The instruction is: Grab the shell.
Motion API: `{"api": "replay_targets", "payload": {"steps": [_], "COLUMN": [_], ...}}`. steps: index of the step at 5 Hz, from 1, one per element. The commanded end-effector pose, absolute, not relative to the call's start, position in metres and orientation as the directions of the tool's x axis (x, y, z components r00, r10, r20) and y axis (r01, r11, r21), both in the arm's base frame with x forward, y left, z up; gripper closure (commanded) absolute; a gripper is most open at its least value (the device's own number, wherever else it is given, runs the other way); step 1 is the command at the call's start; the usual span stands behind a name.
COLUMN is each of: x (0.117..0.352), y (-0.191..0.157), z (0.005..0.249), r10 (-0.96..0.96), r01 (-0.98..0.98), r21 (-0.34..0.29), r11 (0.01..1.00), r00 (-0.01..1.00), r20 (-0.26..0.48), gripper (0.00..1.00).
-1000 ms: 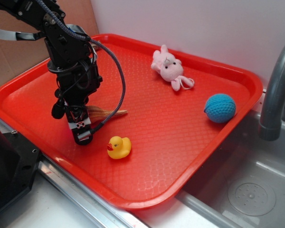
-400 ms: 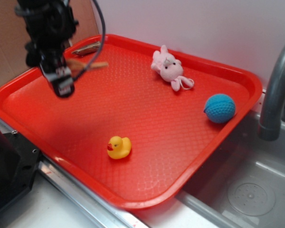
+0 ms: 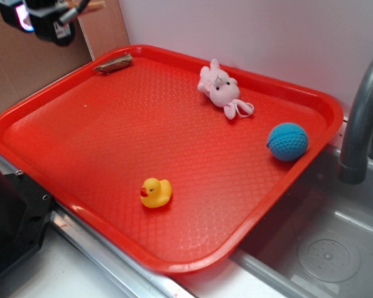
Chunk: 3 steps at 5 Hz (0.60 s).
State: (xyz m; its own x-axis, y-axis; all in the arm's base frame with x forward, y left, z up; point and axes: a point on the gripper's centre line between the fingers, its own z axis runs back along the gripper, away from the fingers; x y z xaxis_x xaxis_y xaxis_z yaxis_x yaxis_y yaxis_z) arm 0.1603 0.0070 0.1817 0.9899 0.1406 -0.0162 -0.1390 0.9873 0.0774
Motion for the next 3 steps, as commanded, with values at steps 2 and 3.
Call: {"api": "replay_targets", "payload": {"steps": [2, 3], "x": [0.1683, 0.1647], "y": [0.0179, 0.0169], "z": [0.2054, 0.202], "r10": [0.367, 0.363], "r01": [-0.364, -0.359], "r21": [0.104, 0.124], "r11": [0.926, 0.925], "r00": [0.93, 0.932], "r20": [-0.011, -0.014], "gripper": [1.0, 1.0]}}
